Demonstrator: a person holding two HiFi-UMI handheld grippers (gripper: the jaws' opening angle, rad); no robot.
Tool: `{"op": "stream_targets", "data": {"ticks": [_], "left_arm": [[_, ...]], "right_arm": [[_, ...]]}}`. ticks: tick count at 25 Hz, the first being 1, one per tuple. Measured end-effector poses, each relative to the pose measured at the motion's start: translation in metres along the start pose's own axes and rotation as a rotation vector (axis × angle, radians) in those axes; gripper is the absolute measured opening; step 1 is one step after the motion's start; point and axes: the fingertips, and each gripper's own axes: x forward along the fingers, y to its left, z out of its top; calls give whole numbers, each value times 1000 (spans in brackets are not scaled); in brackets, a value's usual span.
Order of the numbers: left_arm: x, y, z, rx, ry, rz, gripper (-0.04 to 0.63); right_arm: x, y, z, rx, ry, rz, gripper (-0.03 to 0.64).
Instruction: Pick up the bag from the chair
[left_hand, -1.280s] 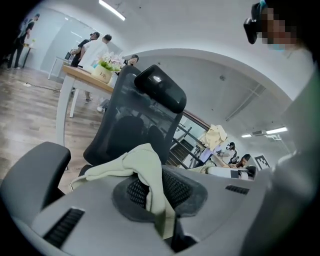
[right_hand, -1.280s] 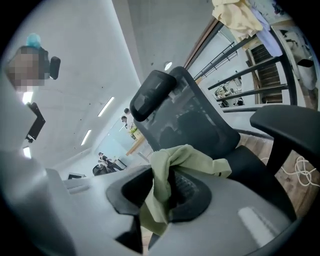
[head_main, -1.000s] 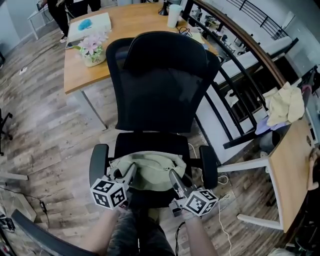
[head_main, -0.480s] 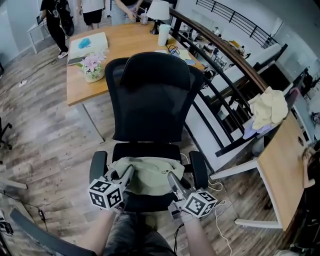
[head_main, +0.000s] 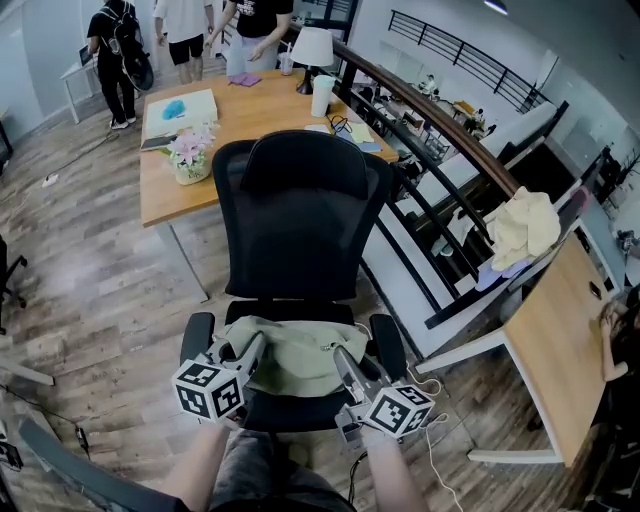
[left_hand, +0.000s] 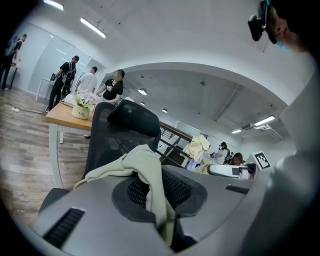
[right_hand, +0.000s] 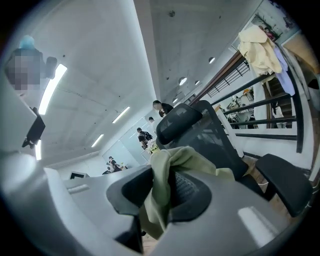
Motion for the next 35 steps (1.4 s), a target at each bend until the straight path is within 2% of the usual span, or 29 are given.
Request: {"op": "stream_targets", "data": {"ticks": [9,16,35], "left_arm": [[-15,-17,32,39,-37,10,25],[-30,-35,58,104,-64,22,25],[-62,-71,128,168,-187,0,25]], "right_arm": [[-7,23,29,-19,-38,39,94],[-12,44,51,-40,-61,83,94],[-25,104,116,-144,-158,150,92]]}}
